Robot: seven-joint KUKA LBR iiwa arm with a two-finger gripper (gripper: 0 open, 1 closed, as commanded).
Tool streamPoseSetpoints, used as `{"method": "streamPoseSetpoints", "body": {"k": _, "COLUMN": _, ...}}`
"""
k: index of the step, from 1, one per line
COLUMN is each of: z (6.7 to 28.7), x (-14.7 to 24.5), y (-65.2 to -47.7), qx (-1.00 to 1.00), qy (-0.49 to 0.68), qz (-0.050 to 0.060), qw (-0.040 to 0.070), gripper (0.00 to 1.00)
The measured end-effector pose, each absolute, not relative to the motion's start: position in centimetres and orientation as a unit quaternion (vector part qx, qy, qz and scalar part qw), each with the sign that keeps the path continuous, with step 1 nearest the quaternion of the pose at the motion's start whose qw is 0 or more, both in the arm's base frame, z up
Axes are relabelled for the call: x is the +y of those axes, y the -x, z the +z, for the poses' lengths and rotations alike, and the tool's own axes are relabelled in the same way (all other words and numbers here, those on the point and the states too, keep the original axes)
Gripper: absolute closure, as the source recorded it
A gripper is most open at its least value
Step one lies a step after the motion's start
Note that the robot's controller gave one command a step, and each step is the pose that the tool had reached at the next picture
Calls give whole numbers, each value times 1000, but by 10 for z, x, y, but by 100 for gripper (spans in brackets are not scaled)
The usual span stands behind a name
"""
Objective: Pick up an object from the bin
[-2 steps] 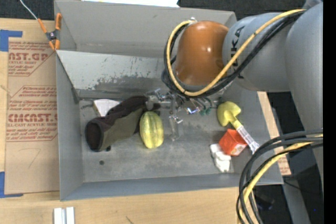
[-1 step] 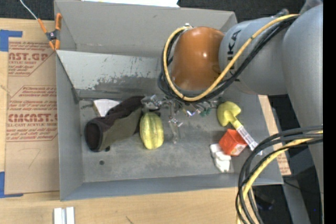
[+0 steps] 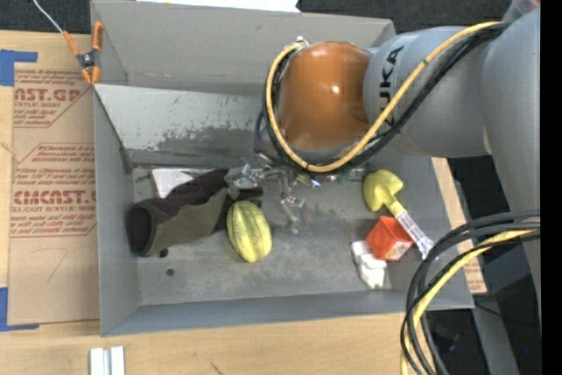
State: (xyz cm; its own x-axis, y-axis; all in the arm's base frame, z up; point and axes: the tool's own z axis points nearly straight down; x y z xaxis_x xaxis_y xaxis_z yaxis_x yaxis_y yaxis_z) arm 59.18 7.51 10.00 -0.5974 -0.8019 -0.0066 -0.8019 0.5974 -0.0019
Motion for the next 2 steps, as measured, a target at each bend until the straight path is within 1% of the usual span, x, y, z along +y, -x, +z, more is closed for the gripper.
{"method": "streamPoseSetpoints", "body": {"k": 1, "z": 70, "x": 87, "y": -586, "qx": 935, "qy": 355, "qz": 2, "qw": 2, "gripper": 0}}
{"method": "streamPoseSetpoints", "body": {"k": 2, "z": 72, "x": 87, "y": -591, "qx": 837, "qy": 547, "qz": 0, "qw": 7, "gripper": 100}}
